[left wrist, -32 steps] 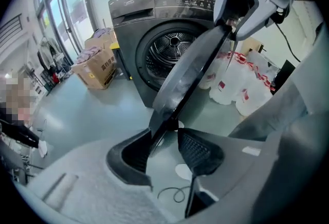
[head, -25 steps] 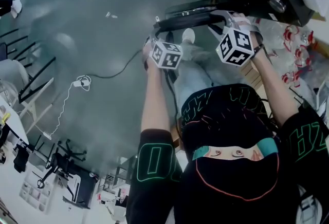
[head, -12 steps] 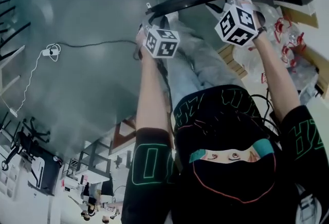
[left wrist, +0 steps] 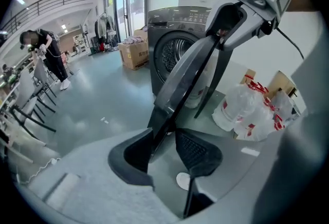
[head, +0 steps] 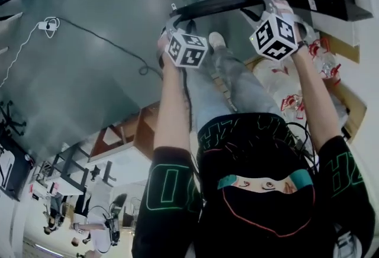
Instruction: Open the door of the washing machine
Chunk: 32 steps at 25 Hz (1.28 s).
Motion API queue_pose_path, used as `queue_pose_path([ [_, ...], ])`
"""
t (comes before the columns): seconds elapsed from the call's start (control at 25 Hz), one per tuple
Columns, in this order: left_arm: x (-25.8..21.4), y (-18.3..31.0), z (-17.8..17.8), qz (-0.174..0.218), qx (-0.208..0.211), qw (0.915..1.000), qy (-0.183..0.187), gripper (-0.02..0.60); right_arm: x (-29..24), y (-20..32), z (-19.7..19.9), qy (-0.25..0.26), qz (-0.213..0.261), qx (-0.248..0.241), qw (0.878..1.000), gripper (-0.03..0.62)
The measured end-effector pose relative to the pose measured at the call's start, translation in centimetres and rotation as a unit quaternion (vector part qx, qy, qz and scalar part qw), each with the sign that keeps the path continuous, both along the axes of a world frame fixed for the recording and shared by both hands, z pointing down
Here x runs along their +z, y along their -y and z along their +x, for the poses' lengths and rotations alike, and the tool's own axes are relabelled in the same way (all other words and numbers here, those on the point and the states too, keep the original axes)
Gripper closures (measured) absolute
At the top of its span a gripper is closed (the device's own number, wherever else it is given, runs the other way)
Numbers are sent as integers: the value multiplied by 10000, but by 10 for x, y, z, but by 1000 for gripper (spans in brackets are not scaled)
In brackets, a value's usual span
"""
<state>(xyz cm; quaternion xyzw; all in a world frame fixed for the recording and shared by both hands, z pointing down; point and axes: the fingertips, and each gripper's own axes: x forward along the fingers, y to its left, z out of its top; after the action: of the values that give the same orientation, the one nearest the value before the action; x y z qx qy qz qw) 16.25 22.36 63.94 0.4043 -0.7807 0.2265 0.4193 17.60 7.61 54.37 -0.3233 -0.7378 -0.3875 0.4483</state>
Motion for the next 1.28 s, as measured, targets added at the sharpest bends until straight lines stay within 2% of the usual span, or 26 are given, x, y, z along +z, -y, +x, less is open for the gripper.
queue_pose_path([
  [0.16, -7, 4, 7, -243, -288, 9992, 93, 426, -6, 8, 7, 230, -169, -127, 9995, 410],
  [0.28, -33, -9, 5, -86, -1200, 9927, 77, 426, -24, 8, 5, 420, -781, 118, 9960, 411],
  [0.36, -64, -18, 4, 181, -1894, 9815, 220, 433, -41, 9, 3, 550, -1231, 399, 9901, 413],
  [0.44, -101, -27, 2, 518, -2674, 9613, 423, 469, -63, 11, -2, 678, -1751, 795, 9790, 422],
  [0.52, -141, -35, -5, 972, -3507, 9287, 712, 570, -90, 14, -10, 842, -2372, 1257, 9596, 446],
  [0.6, -185, -35, -15, 1487, -4060, 8964, 978, 571, -120, 18, -21, 1081, -2918, 1619, 9365, 498],
  [0.64, -209, -33, -21, 1711, -4182, 8849, 1125, 571, -135, 20, -29, 1225, -3143, 1743, 9251, 515],
  [0.76, -282, -20, -43, 2249, -4181, 8642, 1668, 571, -185, 24, -55, 1622, -3770, 1958, 8906, 591],
  [0.84, -326, -8, -58, 2568, -4042, 8547, 2005, 571, -216, 27, -68, 1720, -4199, 1995, 8685, 591],
  [0.92, -363, 5, -72, 2701, -3879, 8506, 2304, 571, -245, 36, -80, 1818, -4601, 2043, 8447, 591],
  [1.04, -420, 21, -98, 2798, -3628, 8427, 2826, 571, -301, 51, -108, 2132, -5237, 2013, 7998, 591],
  [1.08, -437, 26, -98, 2833, -3554, 8394, 2982, 571, -318, 56, -109, 2242, -5356, 1953, 7904, 591],
  [1.28, -494, 45, -72, 2702, -3243, 8288, 3674, 571, -364, 78, -85, 2722, -5341, 1855, 7786, 591],
])
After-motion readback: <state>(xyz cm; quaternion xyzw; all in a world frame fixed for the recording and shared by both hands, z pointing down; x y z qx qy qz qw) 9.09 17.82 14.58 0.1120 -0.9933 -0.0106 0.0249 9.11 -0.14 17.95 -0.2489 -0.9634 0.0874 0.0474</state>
